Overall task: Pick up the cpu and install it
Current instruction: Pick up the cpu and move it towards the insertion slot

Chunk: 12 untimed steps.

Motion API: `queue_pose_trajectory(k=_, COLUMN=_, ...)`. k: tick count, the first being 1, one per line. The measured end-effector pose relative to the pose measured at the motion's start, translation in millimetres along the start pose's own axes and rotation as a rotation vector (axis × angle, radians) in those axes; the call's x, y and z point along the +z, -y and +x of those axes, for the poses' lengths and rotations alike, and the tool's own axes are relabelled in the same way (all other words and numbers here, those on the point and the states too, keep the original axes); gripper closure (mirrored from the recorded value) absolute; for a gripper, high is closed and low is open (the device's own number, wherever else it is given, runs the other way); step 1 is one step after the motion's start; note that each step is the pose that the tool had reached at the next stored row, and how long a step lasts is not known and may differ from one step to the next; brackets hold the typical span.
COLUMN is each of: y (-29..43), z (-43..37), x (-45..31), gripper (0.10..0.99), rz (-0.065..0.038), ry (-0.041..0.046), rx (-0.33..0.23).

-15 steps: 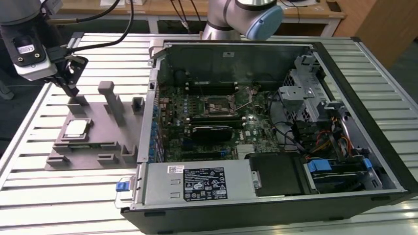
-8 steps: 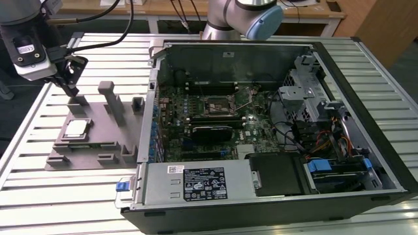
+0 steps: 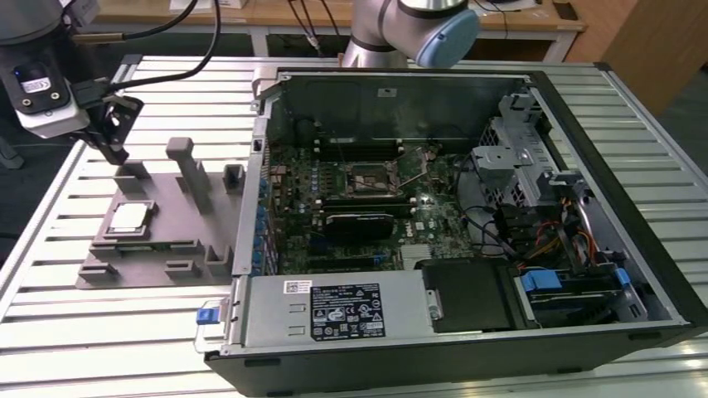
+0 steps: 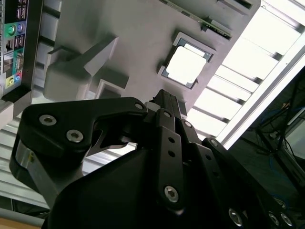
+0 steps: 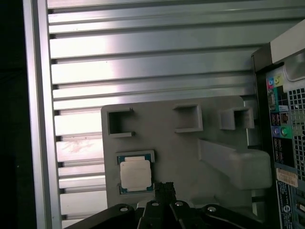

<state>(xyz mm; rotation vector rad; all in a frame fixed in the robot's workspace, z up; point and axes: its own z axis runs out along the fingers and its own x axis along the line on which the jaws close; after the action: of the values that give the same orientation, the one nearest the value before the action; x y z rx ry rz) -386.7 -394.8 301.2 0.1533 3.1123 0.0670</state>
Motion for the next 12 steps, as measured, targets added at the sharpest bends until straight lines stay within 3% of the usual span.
queue_pose_trajectory(k=12, y=1.7, z=14.9, x=5.8, gripper=0.980, rz=0.000, ry=0.0000, rx=0.000)
